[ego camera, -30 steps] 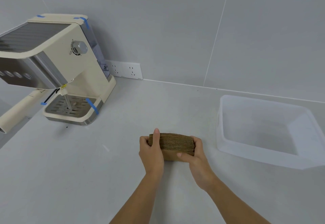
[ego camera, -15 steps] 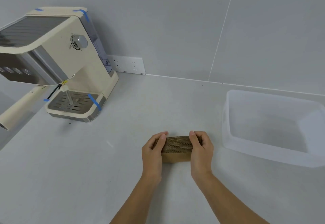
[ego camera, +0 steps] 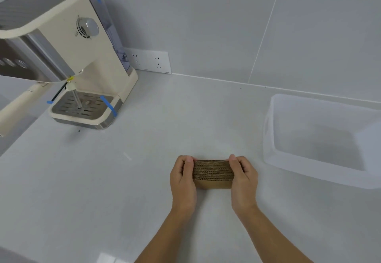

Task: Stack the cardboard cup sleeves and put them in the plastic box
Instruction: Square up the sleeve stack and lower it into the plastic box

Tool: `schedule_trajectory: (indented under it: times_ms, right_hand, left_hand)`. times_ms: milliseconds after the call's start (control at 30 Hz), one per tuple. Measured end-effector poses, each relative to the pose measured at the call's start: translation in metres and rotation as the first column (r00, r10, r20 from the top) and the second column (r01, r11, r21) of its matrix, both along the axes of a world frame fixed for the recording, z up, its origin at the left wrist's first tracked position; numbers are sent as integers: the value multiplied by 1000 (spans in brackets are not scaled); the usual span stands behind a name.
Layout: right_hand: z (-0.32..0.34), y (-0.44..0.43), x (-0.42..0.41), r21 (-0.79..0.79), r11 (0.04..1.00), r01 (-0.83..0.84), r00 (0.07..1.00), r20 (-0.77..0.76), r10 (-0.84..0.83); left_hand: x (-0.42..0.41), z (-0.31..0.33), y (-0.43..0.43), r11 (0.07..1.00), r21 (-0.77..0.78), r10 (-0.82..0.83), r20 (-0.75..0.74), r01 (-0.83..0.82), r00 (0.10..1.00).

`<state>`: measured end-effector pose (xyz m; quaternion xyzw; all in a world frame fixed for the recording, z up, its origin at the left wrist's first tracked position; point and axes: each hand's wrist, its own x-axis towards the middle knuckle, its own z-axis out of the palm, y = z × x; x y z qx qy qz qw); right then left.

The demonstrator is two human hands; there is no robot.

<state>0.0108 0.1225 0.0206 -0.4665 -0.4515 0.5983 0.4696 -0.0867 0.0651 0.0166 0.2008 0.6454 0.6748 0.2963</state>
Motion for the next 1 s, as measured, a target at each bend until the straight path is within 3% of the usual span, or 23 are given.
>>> schedule_trajectory:
  times_ms: [167, 267, 400, 467, 533, 633, 800, 1000]
  right_hand:
    - [-3, 2, 3, -17, 998, -59, 998, -34, 58]
    - [-2, 0, 16, 23, 961, -276, 961, -24, 277]
    - [2, 8, 38, -76, 819, -569, 790, 227, 570]
    - [3, 13, 45, -97, 743, -663, 669, 370, 645]
    - [2, 17, 49, -89, 712, -697, 608, 455, 651]
    - [0, 16, 47, -52, 778, -626, 697, 411, 588]
    - [-4, 11, 41, -51, 900, -432, 893, 113, 435]
    - [-4, 7, 41, -21, 903, -429, 896, 118, 428]
  left_hand:
    - [-3, -3, 1, 999, -28, -45, -15, 45, 999]
    - [-1, -3, 1, 999, -42, -33, -35, 32, 999]
    - [1, -4, 4, 996, -90, -3, -78, -4, 997]
    - [1, -3, 4, 995, -101, 1, -96, -11, 995]
    - [1, -2, 5, 995, -98, -8, -83, 0, 997]
    - [0, 4, 5, 998, -49, -25, -6, 25, 1000]
    - [13, 2, -5, 999, 13, -41, 7, 41, 999]
    - [10, 7, 4, 999, 37, -31, 3, 31, 1000]
